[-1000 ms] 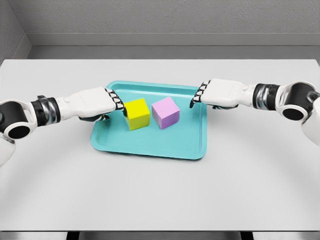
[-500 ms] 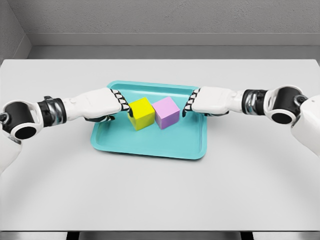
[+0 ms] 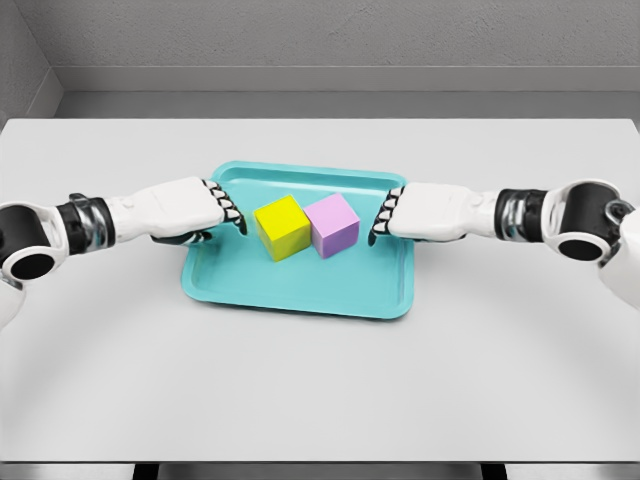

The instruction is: Push two cubes

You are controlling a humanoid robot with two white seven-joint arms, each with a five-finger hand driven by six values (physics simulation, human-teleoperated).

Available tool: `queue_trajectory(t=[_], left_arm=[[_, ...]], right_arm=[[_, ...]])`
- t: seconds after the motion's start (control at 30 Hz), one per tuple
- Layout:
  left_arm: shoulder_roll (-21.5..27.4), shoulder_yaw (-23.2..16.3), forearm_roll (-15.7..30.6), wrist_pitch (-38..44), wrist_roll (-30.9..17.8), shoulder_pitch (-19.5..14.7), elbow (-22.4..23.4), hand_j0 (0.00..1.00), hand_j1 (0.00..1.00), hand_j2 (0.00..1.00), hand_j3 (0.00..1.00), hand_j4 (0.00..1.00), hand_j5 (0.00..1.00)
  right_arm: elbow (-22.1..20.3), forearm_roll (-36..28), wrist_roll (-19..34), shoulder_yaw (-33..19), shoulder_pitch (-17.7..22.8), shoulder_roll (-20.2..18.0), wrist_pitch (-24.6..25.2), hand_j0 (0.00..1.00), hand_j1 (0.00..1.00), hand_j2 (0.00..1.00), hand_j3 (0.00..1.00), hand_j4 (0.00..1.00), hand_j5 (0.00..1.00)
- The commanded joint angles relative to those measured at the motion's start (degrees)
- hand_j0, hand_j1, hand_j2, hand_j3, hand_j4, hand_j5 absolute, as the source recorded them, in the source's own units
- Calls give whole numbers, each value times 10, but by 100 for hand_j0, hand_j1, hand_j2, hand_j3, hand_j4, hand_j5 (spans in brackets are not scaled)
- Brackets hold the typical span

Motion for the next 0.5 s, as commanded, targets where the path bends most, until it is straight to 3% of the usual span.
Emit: queue_trajectory(t=[0.0,0.2,0.47], left_arm=[[9,3,4,1,0,0,0,64,64,64,64,64,64],[13,9,5,1,0,-2,3,64,64,64,64,64,64],[29,17,14,1,1,-4,12,64,64,64,64,64,64]], right_arm=[[-17,-4,-1,-1,1,-9,1,72,72,72,72,72,72],[-46,-12,0,3,9,-15,1,72,72,72,72,72,72],[-46,-15,0,16,15,-5,1,72,72,72,72,72,72]])
